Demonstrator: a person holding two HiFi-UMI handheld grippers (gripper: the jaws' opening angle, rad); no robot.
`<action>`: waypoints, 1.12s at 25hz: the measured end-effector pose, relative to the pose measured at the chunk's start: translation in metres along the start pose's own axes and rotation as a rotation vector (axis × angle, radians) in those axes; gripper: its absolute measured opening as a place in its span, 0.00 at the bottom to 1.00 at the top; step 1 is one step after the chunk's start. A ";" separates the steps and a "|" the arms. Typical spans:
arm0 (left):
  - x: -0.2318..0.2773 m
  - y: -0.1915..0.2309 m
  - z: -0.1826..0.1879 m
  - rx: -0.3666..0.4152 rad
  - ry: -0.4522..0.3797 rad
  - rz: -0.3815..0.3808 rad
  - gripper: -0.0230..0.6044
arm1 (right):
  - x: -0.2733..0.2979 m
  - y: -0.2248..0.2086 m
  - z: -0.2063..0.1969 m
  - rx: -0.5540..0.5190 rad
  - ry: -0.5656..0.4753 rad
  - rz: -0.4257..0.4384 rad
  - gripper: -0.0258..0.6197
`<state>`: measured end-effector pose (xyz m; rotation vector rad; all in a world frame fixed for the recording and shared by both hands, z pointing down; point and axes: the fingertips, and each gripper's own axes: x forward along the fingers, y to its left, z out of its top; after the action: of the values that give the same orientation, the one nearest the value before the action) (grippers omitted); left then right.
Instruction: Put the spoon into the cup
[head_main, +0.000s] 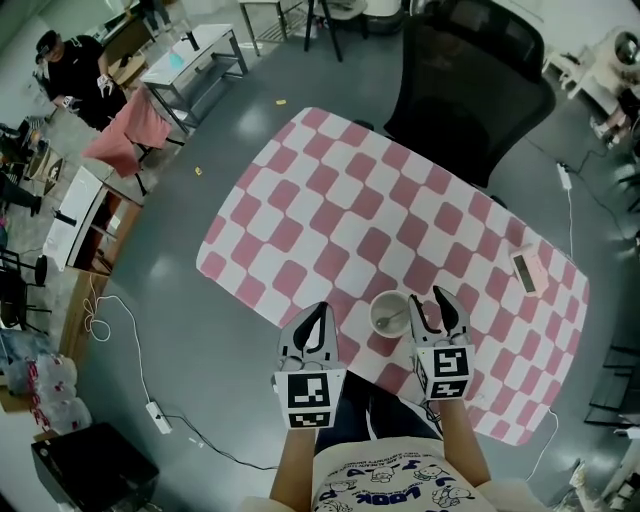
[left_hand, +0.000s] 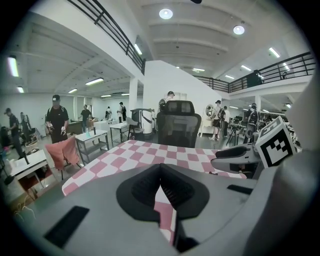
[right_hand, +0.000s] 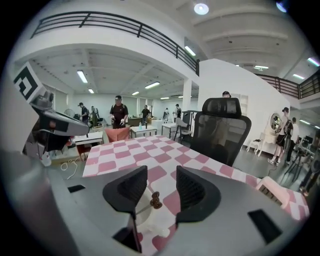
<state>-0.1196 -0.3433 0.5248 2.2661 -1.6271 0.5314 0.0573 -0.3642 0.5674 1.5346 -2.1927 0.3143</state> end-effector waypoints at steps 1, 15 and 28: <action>-0.001 0.000 0.007 0.004 -0.014 0.001 0.06 | -0.003 -0.003 0.010 0.004 -0.022 -0.005 0.33; -0.033 -0.003 0.097 0.029 -0.204 0.057 0.06 | -0.056 -0.022 0.118 0.016 -0.279 -0.039 0.18; -0.071 -0.009 0.144 0.047 -0.322 0.089 0.06 | -0.100 -0.026 0.176 0.015 -0.430 -0.052 0.12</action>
<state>-0.1137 -0.3449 0.3635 2.4220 -1.8894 0.2339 0.0706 -0.3654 0.3636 1.7968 -2.4643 -0.0221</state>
